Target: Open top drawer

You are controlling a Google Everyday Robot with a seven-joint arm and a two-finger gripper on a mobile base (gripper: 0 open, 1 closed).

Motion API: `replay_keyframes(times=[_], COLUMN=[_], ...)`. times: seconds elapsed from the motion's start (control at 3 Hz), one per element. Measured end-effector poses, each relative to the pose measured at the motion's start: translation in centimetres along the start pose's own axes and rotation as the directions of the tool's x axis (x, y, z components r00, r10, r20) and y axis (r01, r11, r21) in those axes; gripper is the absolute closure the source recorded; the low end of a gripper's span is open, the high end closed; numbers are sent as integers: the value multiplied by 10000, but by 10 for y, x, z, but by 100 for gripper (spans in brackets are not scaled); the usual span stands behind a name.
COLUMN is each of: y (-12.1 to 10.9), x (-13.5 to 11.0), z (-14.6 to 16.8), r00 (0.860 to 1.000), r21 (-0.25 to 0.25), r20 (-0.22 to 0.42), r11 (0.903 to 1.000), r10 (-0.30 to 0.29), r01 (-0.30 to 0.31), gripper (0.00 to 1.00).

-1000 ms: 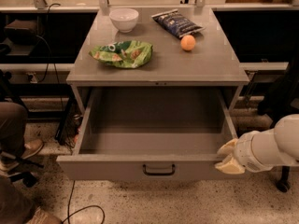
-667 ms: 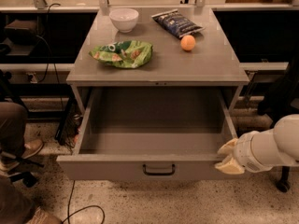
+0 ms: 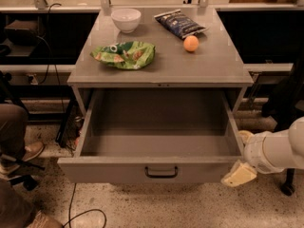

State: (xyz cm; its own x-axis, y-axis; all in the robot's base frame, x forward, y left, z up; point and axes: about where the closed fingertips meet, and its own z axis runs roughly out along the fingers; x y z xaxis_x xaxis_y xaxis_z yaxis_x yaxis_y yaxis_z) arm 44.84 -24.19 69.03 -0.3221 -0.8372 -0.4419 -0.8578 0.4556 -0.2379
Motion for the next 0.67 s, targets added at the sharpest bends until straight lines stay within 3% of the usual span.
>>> replay_keyframes(times=[0.67], y=[-54], x=[24], z=[-42], r00=[9983], r21=[719], r20=[364], r11=[9963], r10=[450], r01=[-475], gripper=[0])
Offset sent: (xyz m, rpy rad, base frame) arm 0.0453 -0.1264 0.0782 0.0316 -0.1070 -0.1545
